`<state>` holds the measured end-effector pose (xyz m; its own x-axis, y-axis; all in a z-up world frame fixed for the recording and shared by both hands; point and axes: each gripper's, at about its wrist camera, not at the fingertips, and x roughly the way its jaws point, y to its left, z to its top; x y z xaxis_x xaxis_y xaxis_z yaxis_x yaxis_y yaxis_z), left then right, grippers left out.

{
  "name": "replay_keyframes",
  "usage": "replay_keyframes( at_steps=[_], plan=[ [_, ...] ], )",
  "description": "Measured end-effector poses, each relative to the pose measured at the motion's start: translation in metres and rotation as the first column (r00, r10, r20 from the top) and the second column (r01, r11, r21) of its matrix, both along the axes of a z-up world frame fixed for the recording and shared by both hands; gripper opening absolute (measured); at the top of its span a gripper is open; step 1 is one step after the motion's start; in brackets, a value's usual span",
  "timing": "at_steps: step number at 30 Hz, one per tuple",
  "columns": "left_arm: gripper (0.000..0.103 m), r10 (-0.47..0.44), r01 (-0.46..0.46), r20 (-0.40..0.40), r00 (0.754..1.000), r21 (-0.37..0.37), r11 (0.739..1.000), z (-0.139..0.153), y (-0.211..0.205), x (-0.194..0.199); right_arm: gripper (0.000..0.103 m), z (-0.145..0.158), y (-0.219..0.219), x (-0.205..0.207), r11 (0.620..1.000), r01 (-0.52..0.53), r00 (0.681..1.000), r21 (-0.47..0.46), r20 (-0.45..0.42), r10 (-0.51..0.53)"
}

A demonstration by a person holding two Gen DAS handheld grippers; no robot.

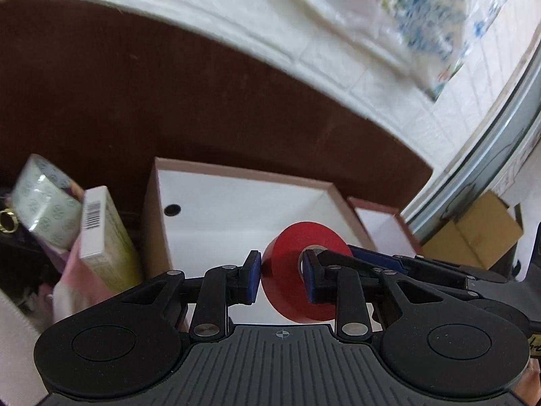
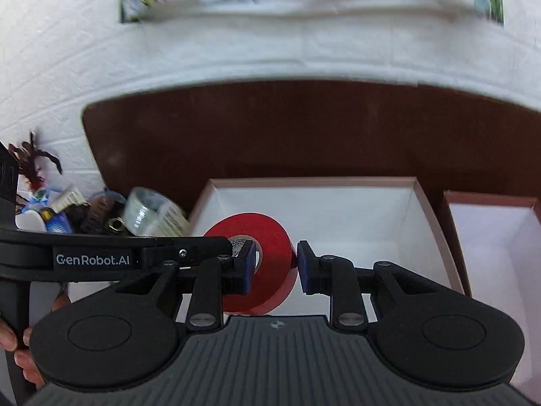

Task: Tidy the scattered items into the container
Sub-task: 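Carry the red tape into the white box and open the right gripper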

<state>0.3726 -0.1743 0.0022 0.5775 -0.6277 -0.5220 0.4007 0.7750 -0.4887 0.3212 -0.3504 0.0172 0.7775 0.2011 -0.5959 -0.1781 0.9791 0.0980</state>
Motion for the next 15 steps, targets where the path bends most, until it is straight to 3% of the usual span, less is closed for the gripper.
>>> replay_keyframes(
  at_steps=[3,4,5,8,10,15],
  plan=[
    [0.025,-0.014,0.014,0.007,1.0,0.043,0.999,-0.005,-0.012,0.015,0.03,-0.009,-0.012,0.019,1.0,0.008,0.999,0.024,-0.044,-0.007],
    [0.035,-0.014,0.013,0.016,1.0,0.055,0.998,-0.004,-0.014,0.018,0.03,-0.011,-0.014,0.025,1.0,0.006,0.998,0.029,-0.064,-0.004],
    [0.037,-0.009,0.008,0.02,1.0,0.069,0.998,-0.004,-0.016,0.021,0.03,-0.015,-0.015,0.03,0.999,0.005,0.997,0.033,-0.083,-0.003],
    [0.036,0.006,-0.01,0.029,1.0,0.127,0.992,-0.003,-0.02,0.031,0.03,-0.028,-0.017,0.044,0.999,0.044,0.989,0.033,-0.14,-0.039],
    [0.026,0.022,-0.027,0.027,0.999,0.188,0.982,-0.007,-0.023,0.036,0.03,-0.038,-0.018,0.053,0.997,0.065,0.982,0.033,-0.177,-0.058],
    [0.027,0.041,-0.039,-0.004,0.999,0.245,0.969,-0.02,-0.023,0.043,0.03,-0.063,-0.011,0.075,0.995,0.1,0.959,-0.01,-0.264,-0.1]
  ],
)
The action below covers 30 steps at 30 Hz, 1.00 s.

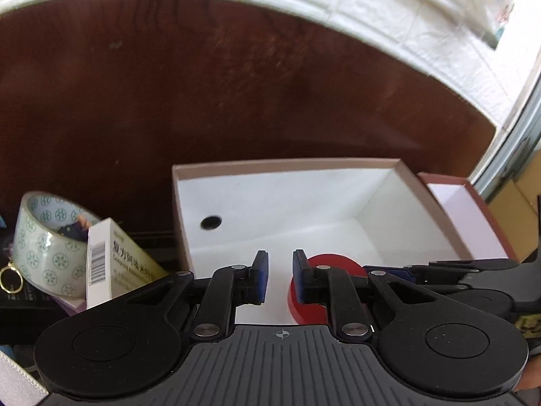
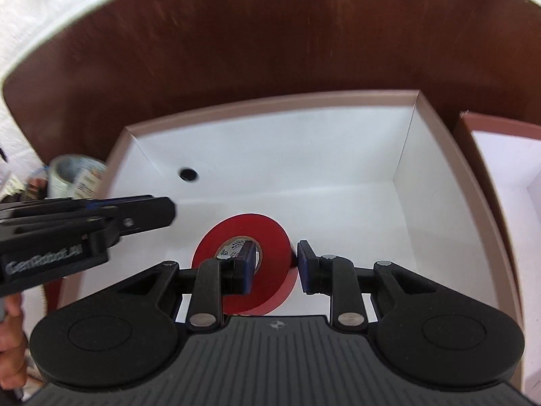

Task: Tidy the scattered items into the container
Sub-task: 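Carry the red tape into the white box and open the right gripper, then withdraw both grippers from the white box toward the pile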

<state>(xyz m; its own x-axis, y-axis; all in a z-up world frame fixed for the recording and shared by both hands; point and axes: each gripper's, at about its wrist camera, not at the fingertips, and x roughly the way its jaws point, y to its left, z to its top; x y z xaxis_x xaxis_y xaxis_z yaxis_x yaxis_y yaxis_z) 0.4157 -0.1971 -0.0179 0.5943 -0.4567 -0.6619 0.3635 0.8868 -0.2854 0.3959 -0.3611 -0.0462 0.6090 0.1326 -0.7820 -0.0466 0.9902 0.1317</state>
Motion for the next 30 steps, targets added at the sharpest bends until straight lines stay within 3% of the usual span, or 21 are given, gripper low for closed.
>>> replay_keyframes(
  at_steps=[3,5,7,8,11,13,16,20,30],
  plan=[
    [0.039,0.004,-0.004,0.025,1.0,0.022,1.0,0.0,0.0,-0.001,0.032,-0.01,0.002,0.008,1.0,0.019,1.0,-0.005,-0.014,-0.019],
    [0.06,0.026,-0.028,0.057,0.998,0.033,0.999,0.003,0.001,-0.004,0.05,-0.009,0.001,0.007,0.999,0.043,0.999,0.032,0.014,-0.043],
    [0.071,0.034,-0.035,0.082,0.996,0.008,0.999,0.007,0.006,-0.007,0.07,-0.003,-0.004,0.003,0.996,0.082,0.995,0.025,0.047,-0.083],
    [0.083,0.035,-0.035,0.08,0.996,-0.007,0.999,0.008,0.009,-0.007,0.074,0.0,-0.006,0.001,0.996,0.085,0.994,0.018,0.063,-0.086],
    [0.094,0.033,-0.028,0.08,0.996,-0.068,0.997,0.014,0.014,-0.013,0.09,0.011,-0.013,-0.009,0.994,0.102,0.991,0.027,0.086,-0.104],
    [0.102,0.034,-0.027,0.091,0.995,-0.08,0.996,0.019,0.012,-0.021,0.094,0.018,-0.015,-0.019,0.995,0.095,0.991,0.036,0.094,-0.098],
    [0.103,0.032,-0.021,0.124,0.992,-0.085,0.996,0.029,0.015,-0.039,0.102,0.026,-0.016,-0.034,0.996,0.069,0.994,0.062,0.086,-0.074],
    [0.103,0.005,0.007,0.142,0.99,-0.086,0.996,0.042,0.018,-0.067,0.103,0.034,-0.011,-0.061,0.995,0.011,0.997,0.1,0.071,-0.018],
    [0.103,0.061,-0.053,0.19,0.98,-0.047,0.997,0.064,0.035,-0.154,0.103,0.063,0.019,-0.144,0.999,-0.036,0.984,0.032,0.176,0.03]
  ],
)
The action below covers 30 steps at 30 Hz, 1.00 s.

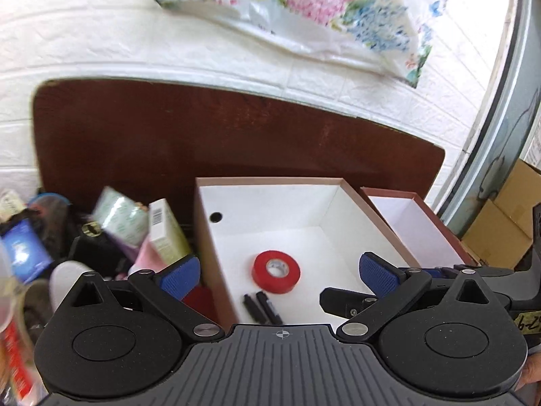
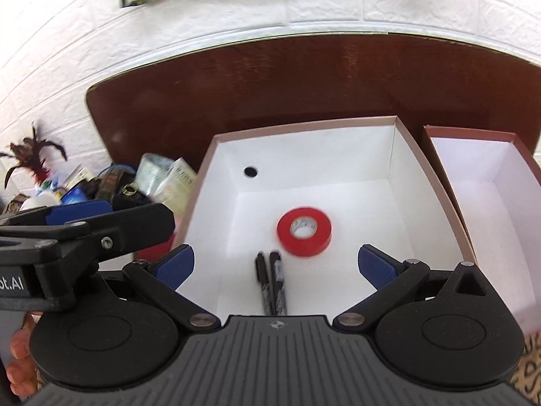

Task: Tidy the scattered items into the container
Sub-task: 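Withdraw both grippers from the white box toward the pile, then reach both grippers toward the blue and black tape rolls in the pile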

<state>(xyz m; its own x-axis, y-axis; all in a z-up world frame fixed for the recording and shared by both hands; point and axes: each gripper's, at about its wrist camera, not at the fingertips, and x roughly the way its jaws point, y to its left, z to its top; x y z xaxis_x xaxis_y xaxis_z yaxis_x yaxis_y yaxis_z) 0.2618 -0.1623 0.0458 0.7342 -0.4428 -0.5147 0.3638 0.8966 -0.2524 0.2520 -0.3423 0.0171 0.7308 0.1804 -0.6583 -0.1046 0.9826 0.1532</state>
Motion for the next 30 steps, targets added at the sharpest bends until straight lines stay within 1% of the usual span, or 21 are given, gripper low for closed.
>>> replay_keyframes(
  at_steps=[2,6,9,11,14,15,17,19,22,26,30],
  plan=[
    [0.103,0.008,-0.008,0.01,1.0,-0.006,1.0,0.001,0.009,-0.017,0.103,0.005,0.007,-0.018,1.0,0.003,1.0,-0.017,0.023,-0.002],
    [0.103,0.022,-0.022,0.019,1.0,-0.016,1.0,-0.002,0.027,-0.05,0.103,0.011,0.024,-0.056,0.996,0.017,0.996,-0.083,0.091,-0.009],
    [0.103,0.022,-0.022,0.026,0.999,-0.002,1.0,-0.006,0.038,-0.072,0.103,0.012,0.037,-0.085,0.992,0.027,0.992,-0.12,0.123,-0.012],
    [0.103,0.025,-0.025,0.038,0.999,0.002,1.0,-0.009,0.046,-0.09,0.103,0.012,0.045,-0.104,0.991,0.025,0.991,-0.129,0.137,-0.007],
    [0.103,0.024,-0.023,0.038,0.999,-0.021,0.999,-0.019,0.062,-0.117,0.103,0.006,0.058,-0.133,0.992,0.032,0.988,-0.119,0.154,-0.014],
    [0.103,0.031,-0.031,0.042,0.999,-0.013,0.999,-0.024,0.067,-0.126,0.103,0.002,0.062,-0.142,0.993,0.038,0.988,-0.116,0.156,-0.019],
    [0.103,0.05,-0.051,0.041,0.998,0.03,0.998,-0.035,0.073,-0.141,0.103,-0.009,0.073,-0.162,0.991,0.049,0.987,-0.123,0.161,-0.029],
    [0.103,0.052,-0.053,0.024,0.998,0.058,0.997,-0.046,0.078,-0.156,0.103,-0.022,0.083,-0.179,0.991,0.056,0.986,-0.125,0.16,-0.035],
    [0.103,0.049,-0.048,-0.015,0.999,0.072,0.996,-0.059,0.088,-0.172,0.103,-0.037,0.093,-0.199,0.991,0.079,0.988,-0.11,0.142,-0.063],
    [0.103,0.049,-0.047,-0.013,0.999,0.121,0.992,-0.066,0.096,-0.19,0.103,-0.049,0.105,-0.219,0.99,0.099,0.988,-0.1,0.128,-0.085],
    [0.103,0.055,-0.052,-0.018,0.998,0.133,0.99,-0.068,0.105,-0.201,0.103,-0.051,0.116,-0.23,0.992,0.086,0.99,-0.087,0.119,-0.076]
  ],
)
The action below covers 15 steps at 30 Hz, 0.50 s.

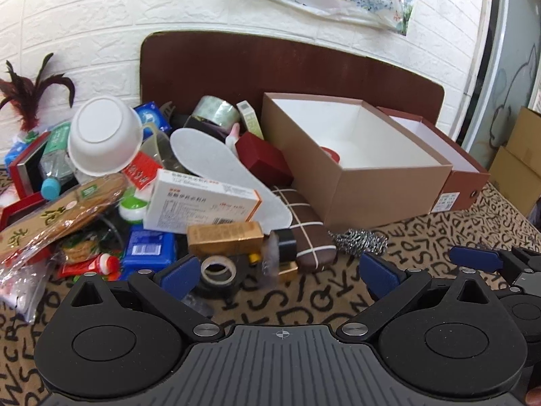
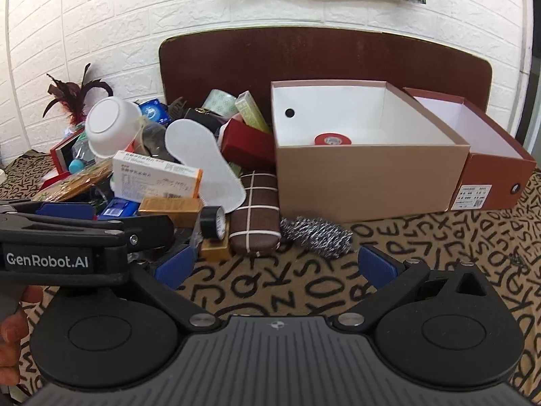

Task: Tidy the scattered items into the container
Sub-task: 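Reach both grippers toward the blue and black tape rolls in the pile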

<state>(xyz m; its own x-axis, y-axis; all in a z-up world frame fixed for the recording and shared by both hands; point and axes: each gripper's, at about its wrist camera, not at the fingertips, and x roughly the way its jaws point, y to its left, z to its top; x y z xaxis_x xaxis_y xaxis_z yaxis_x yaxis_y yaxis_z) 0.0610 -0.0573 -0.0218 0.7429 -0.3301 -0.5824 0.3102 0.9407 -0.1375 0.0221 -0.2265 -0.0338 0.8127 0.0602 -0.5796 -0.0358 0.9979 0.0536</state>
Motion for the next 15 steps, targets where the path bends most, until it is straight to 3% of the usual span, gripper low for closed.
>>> replay_keyframes(
  at_steps=[15],
  plan=[
    [0.103,0.006,-0.006,-0.01,1.0,0.001,1.0,-0.003,0.016,-0.021,0.103,-0.002,0.014,-0.022,1.0,-0.021,1.0,0.005,0.002,0.021]
  ],
)
